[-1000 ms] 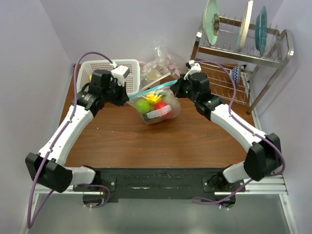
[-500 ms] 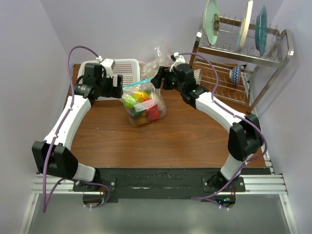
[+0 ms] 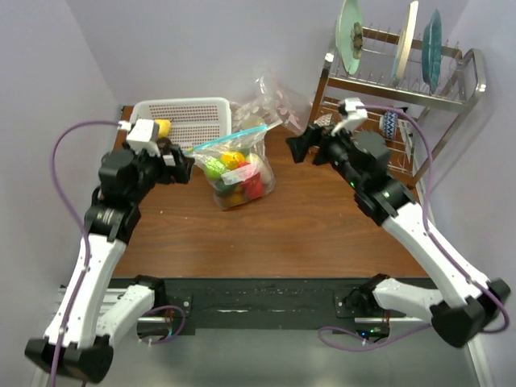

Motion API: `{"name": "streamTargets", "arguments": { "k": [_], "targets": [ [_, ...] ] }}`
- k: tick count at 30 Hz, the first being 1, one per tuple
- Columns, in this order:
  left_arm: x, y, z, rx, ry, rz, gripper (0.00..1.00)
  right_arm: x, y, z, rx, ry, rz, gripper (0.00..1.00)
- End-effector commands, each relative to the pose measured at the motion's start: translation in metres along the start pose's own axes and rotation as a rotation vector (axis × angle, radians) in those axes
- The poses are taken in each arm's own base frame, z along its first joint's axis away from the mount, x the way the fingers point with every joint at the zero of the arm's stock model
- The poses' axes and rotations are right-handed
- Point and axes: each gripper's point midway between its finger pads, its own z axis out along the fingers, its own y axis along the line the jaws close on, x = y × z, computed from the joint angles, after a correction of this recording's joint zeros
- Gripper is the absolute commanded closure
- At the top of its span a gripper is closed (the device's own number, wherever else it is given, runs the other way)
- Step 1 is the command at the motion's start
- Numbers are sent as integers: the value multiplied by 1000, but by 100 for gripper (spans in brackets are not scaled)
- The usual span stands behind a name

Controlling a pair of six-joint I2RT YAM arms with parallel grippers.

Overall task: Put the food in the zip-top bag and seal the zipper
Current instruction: Place the zipper food storage bag at the center of the board, then reset both arms

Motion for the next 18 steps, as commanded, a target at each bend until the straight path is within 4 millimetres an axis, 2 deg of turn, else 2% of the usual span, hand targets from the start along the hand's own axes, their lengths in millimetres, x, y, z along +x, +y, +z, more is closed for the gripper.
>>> {"name": "streamTargets", "arguments": {
  "k": [1, 5, 7, 8, 9, 10, 11, 18],
  "targets": [
    [5, -19, -15, 98, -127, -133, 0, 26, -33, -40, 122, 35, -33, 1],
    [35, -33, -24, 196, -156, -222, 0, 36, -45, -80, 151, 0, -8, 1],
    [53, -32, -25, 208, -174, -257, 0, 44, -52, -91, 173, 0, -1, 1],
    [58, -31, -26, 208, -182, -264, 0, 56, -58, -95, 188, 16, 1, 1],
    [63, -29, -29, 208, -199, -266, 0, 55, -59, -102, 190, -4, 7, 1],
    [66, -29, -29, 205, -203, -269, 0, 57, -64, -106, 207, -9, 8, 1],
    [67, -27, -31, 197, -212, -272, 0, 68, -69, -108, 224, 10, 6, 1],
    [70, -25, -33, 196, -242, -251, 0, 91, -80, -118, 251, 40, 14, 1]
  ]
}}
